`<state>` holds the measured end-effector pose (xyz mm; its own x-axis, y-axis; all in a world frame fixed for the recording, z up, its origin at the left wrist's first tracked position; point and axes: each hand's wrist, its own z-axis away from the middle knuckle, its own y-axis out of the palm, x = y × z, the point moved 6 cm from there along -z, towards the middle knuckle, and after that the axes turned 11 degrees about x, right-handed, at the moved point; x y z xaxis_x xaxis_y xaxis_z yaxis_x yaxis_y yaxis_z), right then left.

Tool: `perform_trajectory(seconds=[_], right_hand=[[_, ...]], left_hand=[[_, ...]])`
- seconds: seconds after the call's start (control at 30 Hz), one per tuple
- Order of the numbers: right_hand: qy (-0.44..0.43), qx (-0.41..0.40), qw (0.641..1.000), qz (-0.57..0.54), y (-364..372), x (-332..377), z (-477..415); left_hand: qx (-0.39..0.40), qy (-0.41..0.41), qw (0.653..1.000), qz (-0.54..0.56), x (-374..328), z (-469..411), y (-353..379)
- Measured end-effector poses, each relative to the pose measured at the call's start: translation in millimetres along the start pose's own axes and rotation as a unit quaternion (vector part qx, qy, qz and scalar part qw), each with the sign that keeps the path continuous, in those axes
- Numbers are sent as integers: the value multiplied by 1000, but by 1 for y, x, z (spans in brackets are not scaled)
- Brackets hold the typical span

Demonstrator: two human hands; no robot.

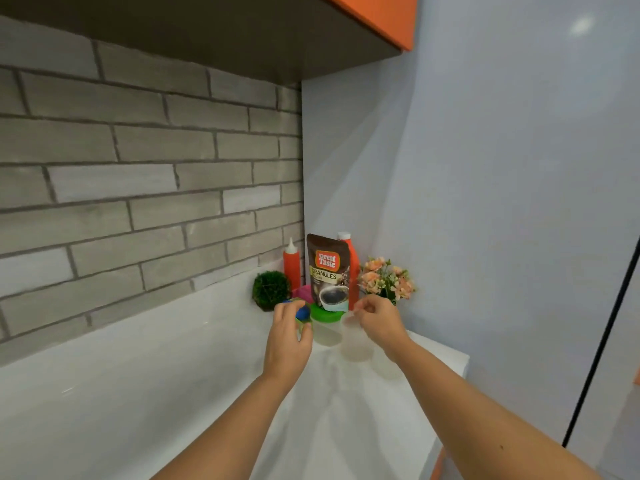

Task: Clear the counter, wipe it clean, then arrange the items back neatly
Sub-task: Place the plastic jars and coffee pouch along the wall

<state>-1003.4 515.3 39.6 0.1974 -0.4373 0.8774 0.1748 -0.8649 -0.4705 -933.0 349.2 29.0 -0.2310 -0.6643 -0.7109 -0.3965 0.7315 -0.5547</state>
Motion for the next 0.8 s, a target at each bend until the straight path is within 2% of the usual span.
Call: perform_trajectory(seconds=[0.17, 0.27, 0.53, 0.63, 0.8], right_hand=[[27, -13, 1000, -7, -11, -10, -24], [24, -25, 999, -2, -19, -7, -45], [-31, -11, 999, 20, -24, 7, -90], [-48, -7, 998, 30, -20, 5, -105], [-97, -8, 993, 62, -16, 4, -123]], left_hand=[[18, -48, 998, 40, 21, -17, 32], [19, -118, 989, 92, 38, -25, 44], [98, -305, 916, 242, 65, -33, 87], [112, -342, 898, 254, 67, -36, 99], [93, -382, 871, 294, 70, -43, 111]])
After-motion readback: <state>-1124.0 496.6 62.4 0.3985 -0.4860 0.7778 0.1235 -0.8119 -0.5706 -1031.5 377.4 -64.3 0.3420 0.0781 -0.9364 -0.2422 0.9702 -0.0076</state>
